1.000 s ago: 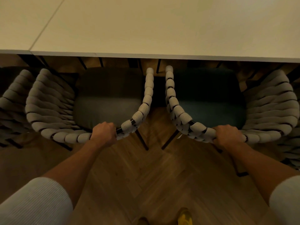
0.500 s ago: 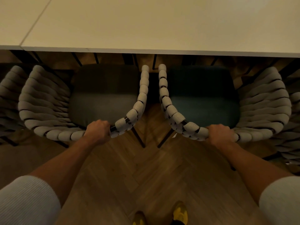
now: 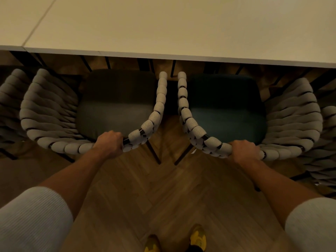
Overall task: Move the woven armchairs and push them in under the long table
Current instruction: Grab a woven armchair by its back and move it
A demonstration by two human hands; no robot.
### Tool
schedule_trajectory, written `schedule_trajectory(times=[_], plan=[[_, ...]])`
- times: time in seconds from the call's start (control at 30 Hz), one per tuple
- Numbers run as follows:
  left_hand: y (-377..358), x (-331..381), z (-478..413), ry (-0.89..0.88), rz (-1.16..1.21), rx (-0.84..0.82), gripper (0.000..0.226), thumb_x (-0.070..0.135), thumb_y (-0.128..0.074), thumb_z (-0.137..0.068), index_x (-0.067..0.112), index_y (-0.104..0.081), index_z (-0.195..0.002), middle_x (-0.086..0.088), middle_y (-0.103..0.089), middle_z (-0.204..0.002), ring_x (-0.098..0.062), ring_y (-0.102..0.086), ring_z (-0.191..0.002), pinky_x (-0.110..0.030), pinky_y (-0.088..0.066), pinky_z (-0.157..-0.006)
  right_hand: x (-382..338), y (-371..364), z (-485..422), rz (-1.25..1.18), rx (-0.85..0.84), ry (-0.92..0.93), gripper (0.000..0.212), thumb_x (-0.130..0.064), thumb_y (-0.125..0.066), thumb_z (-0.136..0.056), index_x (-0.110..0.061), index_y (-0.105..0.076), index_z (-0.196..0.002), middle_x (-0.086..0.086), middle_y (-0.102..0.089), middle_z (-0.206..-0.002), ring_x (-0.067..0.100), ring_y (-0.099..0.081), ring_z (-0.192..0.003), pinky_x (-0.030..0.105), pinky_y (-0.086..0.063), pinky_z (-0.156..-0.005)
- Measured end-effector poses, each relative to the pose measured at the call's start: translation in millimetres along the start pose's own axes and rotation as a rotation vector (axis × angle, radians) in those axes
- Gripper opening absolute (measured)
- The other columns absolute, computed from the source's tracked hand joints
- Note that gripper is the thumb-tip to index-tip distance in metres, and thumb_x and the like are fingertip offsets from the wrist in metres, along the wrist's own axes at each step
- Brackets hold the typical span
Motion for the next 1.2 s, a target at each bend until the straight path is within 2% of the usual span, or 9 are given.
schedule_trajectory(times=[0.1, 0.23, 0.4, 0.53, 0.63, 0.7, 0.83, 0.97, 1.2], plan=[[-3.7, -0.9, -0.6, -0.003, 0.007, 0.023, 0.027, 0.046, -0.07, -0.085, 0.02, -0.069, -0.092, 0.002, -0.058, -0.073, -0.02, -0.06, -0.069, -0.033, -0.053, -0.063, 0.3, 0.2, 1.7, -0.001, -0.019, -0.006, 0.043, -0.05, -0.071, -0.09, -0.032, -0.061, -0.128, 0.003, -0.066, -0.114, 0.026, -0.063, -0.109, 0.049, -0.049, -0.101], [-10.8, -4.4, -4.9, -0.002, 0.0, 0.018, 0.024, 0.043, -0.07, -0.084, 0.021, -0.07, -0.095, 0.005, -0.06, -0.072, -0.015, -0.061, -0.066, -0.032, -0.058, -0.064, 1.2, -5.6, -2.5, 0.01, 0.006, -0.002, 0.042, -0.047, -0.071, -0.092, -0.031, -0.061, -0.129, 0.004, -0.066, -0.114, 0.026, -0.063, -0.108, 0.049, -0.049, -0.101], [-12.1, -3.5, -2.4, 0.038, 0.011, 0.04, 0.024, 0.043, -0.069, -0.085, 0.024, -0.067, -0.1, 0.002, -0.062, -0.08, -0.02, -0.062, -0.073, -0.033, -0.053, -0.063, 4.0, -10.2, -6.0, -0.018, -0.008, 0.007, 0.048, -0.055, -0.07, -0.09, -0.034, -0.058, -0.131, 0.001, -0.067, -0.113, 0.023, -0.062, -0.106, 0.051, -0.047, -0.104], [-15.5, -2.8, 6.6, 0.078, 0.083, 0.075, 0.025, 0.038, -0.069, -0.086, 0.027, -0.062, -0.107, 0.001, -0.064, -0.085, -0.021, -0.062, -0.074, -0.035, -0.052, -0.062, 12.0, -10.8, -6.9, -0.071, -0.029, 0.081, 0.042, -0.058, -0.066, -0.09, -0.04, -0.058, -0.127, -0.005, -0.064, -0.1, 0.019, -0.058, -0.094, 0.048, -0.044, -0.099], [-18.1, -9.7, 19.6, 0.064, 0.108, 0.135, 0.039, 0.037, -0.072, -0.086, 0.027, -0.053, -0.119, -0.002, -0.07, -0.099, -0.025, -0.067, -0.084, -0.038, -0.054, -0.069, 15.7, -9.0, -2.5, -0.136, -0.014, 0.128, 0.039, -0.056, -0.066, -0.089, -0.041, -0.057, -0.123, -0.008, -0.063, -0.101, 0.017, -0.057, -0.094, 0.05, -0.041, -0.102], [-19.3, -21.3, 34.3, 0.065, 0.101, 0.169, 0.043, 0.037, -0.075, -0.083, 0.024, -0.054, -0.118, -0.004, -0.07, -0.105, -0.027, -0.067, -0.092, -0.041, -0.054, -0.078, 15.2, -8.2, 3.4, -0.171, -0.012, 0.138, 0.038, -0.057, -0.064, -0.089, -0.04, -0.055, -0.122, -0.009, -0.06, -0.1, 0.017, -0.056, -0.096, 0.053, -0.037, -0.109], [-14.6, -56.2, 69.7, 0.102, 0.1, 0.233, 0.041, 0.032, -0.076, -0.08, 0.021, -0.058, -0.116, -0.007, -0.068, -0.11, -0.031, -0.062, -0.102, -0.046, -0.05, -0.089, 11.8, 0.7, 23.8, -0.212, 0.029, 0.168, 0.05, -0.064, -0.059, -0.09, -0.034, -0.054, -0.129, -0.005, -0.064, -0.118, 0.019, -0.06, -0.108, 0.056, -0.036, -0.11], [-5.6, -94.7, 98.9, 0.133, 0.154, 0.249, 0.055, 0.03, -0.076, -0.079, 0.022, -0.057, -0.129, -0.009, -0.066, -0.123, -0.033, -0.062, -0.111, -0.049, -0.051, -0.089, -15.3, 21.9, 46.8, -0.235, 0.164, 0.218, 0.07, -0.064, -0.06, -0.092, -0.026, -0.043, -0.149, 0.003, -0.055, -0.143, 0.025, -0.055, -0.128, 0.056, -0.039, -0.112], [-11.8, -186.6, 129.8, 0.176, 0.156, 0.228, 0.056, 0.029, -0.073, -0.079, 0.022, -0.052, -0.13, -0.007, -0.062, -0.124, -0.032, -0.058, -0.111, -0.045, -0.049, -0.08, -149.6, 49.7, 101.8, -0.367, 0.25, 0.404, 0.069, -0.062, -0.058, -0.094, -0.027, -0.041, -0.15, 0.002, -0.045, -0.154, 0.025, -0.043, -0.14, 0.053, -0.038, -0.115]])
Point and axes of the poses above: each hand's wrist, its own z-axis away from the middle knuckle, its own y-axis out of the back of the hand, x = y × z, the point moved 3 cm from there along -z, towards the middle knuckle
